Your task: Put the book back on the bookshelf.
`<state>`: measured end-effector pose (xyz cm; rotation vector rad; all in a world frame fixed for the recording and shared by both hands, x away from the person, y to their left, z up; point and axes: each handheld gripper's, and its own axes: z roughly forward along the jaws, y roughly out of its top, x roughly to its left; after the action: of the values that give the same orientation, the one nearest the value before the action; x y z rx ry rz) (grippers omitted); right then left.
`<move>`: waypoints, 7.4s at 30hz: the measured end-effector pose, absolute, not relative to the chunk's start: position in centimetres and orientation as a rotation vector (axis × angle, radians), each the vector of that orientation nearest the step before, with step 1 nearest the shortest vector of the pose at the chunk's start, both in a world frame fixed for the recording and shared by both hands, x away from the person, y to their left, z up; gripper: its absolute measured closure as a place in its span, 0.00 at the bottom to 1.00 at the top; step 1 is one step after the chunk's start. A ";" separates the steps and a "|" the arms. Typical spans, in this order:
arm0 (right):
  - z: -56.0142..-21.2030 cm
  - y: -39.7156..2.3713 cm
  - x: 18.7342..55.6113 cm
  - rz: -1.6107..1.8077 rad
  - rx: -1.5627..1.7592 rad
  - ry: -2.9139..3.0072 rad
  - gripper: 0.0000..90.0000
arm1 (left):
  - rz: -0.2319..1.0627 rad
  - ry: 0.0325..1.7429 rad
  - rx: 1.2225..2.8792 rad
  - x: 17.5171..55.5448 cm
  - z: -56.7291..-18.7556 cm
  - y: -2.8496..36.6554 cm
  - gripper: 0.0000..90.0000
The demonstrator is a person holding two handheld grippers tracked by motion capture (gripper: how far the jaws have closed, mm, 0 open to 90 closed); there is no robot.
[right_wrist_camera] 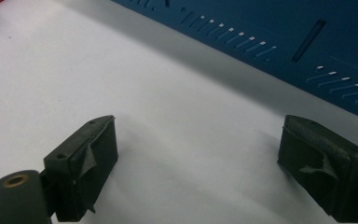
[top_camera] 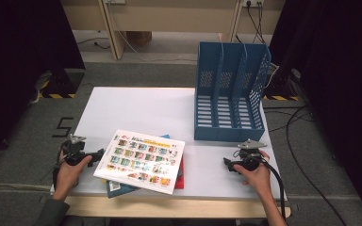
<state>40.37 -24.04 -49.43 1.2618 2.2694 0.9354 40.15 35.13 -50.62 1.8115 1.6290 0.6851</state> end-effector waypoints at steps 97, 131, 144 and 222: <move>-43.0 -11.4 40.6 1.543 1.070 2.579 0.34 | 0.668 1.239 1.992 34.0 -45.7 27.4 0.58; -24.2 1.0 44.2 1.057 0.577 2.851 0.77 | 0.685 1.154 1.929 33.9 -46.1 25.1 0.22; -24.9 -0.6 44.3 1.217 0.675 2.854 0.76 | 0.701 1.170 1.900 34.0 -46.4 24.9 0.21; -21.7 -11.2 43.3 1.145 0.919 2.712 0.82 | 0.573 1.451 1.573 37.5 -47.4 32.8 0.20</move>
<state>43.33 -11.18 -21.71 0.9192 2.7118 1.1454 37.48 32.76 -47.39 1.5729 1.4508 0.5731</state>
